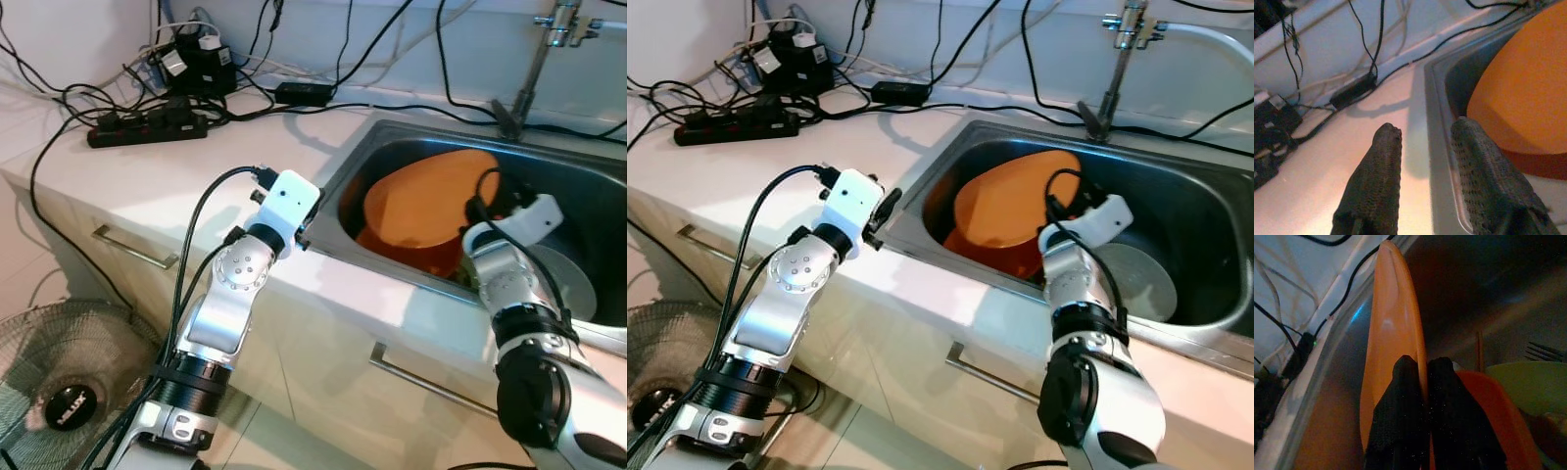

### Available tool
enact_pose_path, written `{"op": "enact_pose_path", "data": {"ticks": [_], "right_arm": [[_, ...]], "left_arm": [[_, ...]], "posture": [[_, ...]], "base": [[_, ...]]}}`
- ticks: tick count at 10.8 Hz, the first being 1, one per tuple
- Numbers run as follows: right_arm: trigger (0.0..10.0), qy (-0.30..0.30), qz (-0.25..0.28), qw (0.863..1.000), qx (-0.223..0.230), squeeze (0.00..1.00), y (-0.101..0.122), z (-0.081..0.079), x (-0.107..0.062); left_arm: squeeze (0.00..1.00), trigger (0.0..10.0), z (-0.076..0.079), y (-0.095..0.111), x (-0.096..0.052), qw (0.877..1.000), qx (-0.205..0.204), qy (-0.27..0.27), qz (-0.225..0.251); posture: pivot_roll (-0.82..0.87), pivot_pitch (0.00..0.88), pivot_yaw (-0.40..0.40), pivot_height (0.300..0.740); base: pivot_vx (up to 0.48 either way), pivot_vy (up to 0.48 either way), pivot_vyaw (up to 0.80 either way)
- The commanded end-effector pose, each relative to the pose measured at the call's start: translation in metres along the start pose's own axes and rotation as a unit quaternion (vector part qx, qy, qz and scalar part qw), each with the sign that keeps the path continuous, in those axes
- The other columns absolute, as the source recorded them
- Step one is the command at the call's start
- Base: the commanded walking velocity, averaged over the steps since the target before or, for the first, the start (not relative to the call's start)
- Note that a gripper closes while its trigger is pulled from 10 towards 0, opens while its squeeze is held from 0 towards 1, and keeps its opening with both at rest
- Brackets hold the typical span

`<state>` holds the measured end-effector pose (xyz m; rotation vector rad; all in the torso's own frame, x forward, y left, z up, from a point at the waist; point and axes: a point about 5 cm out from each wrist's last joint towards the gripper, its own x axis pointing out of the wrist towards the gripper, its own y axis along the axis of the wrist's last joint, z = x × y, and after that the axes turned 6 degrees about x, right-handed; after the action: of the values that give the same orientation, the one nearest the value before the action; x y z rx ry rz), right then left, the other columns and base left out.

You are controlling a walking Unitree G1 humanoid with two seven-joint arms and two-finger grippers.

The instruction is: Kitchen organization

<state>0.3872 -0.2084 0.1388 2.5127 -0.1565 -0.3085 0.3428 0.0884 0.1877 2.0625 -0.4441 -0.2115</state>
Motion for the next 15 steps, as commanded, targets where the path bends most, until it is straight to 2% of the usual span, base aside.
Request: {"op": "enact_pose_path", "data": {"ticks": [1,3,4,5,7,8,9,10,11,15], "right_arm": [[10.0,0.017,-0.006,1.0,-0.003,0.0,-0.002,-0.011,0.002],[10.0,0.01,-0.009,0.999,-0.031,0.0,-0.006,-0.01,0.002],[10.0,0.006,-0.002,0.998,-0.066,0.0,-0.003,-0.012,0.003],[10.0,0.007,0.004,0.991,-0.132,0.0,0.0,-0.017,0.004],[10.0,0.027,0.005,0.97,-0.241,0.0,0.008,-0.039,0.008],[10.0,0.04,0.008,0.96,-0.276,0.0,0.014,-0.051,0.01],[10.0,0.056,0.002,0.942,-0.331,0.0,0.018,-0.066,0.012],[10.0,0.063,-0.018,0.929,-0.364,0.0,0.014,-0.073,0.012],[10.0,0.062,-0.037,0.919,-0.388,0.0,0.008,-0.074,0.012],[10.0,0.057,-0.098,0.901,-0.419,0.0,-0.016,-0.069,0.01]], "left_arm": [[0.0,10.0,-0.001,0.003,-0.002,1.0,0.003,0.001,-0.002],[0.0,10.0,0.0,0.006,-0.002,1.0,-0.005,-0.006,-0.002],[0.0,10.0,-0.001,0.009,-0.003,1.0,0.007,-0.007,-0.003],[0.0,10.0,0.0,0.008,-0.003,1.0,0.017,-0.015,-0.01],[0.0,10.0,0.006,0.006,-0.005,0.999,0.013,-0.032,-0.022],[0.0,10.0,0.007,0.006,-0.005,0.999,0.01,-0.037,-0.025],[0.0,10.0,0.009,0.005,-0.005,0.998,0.009,-0.047,-0.03],[0.0,10.0,0.012,0.004,-0.006,0.998,0.008,-0.058,-0.034],[0.0,10.0,0.015,0.004,-0.008,0.997,0.006,-0.065,-0.037],[0.0,10.0,0.018,0.0,-0.014,0.995,-0.001,-0.08,-0.053]], "posture": [[0.16,0.0,0.062,0.74],[0.16,0.0,0.062,0.74],[0.16,0.0,0.063,0.74],[0.16,0.0,0.062,0.74],[0.15,0.0,0.067,0.74],[0.14,0.002,0.069,0.74],[0.14,0.006,0.069,0.74],[0.14,0.008,0.067,0.74],[0.15,0.014,0.062,0.74],[0.17,0.038,0.055,0.74]], "base": [[0.0,0.0,0.0],[0.0,0.0,0.0],[0.0,0.0,0.0],[0.0,0.0,0.0],[0.0,0.0,0.0],[0.0,0.0,0.0],[0.0,0.0,0.0],[0.0,0.0,0.0],[0.0,0.0,0.0],[0.0,0.0,0.0]]}}
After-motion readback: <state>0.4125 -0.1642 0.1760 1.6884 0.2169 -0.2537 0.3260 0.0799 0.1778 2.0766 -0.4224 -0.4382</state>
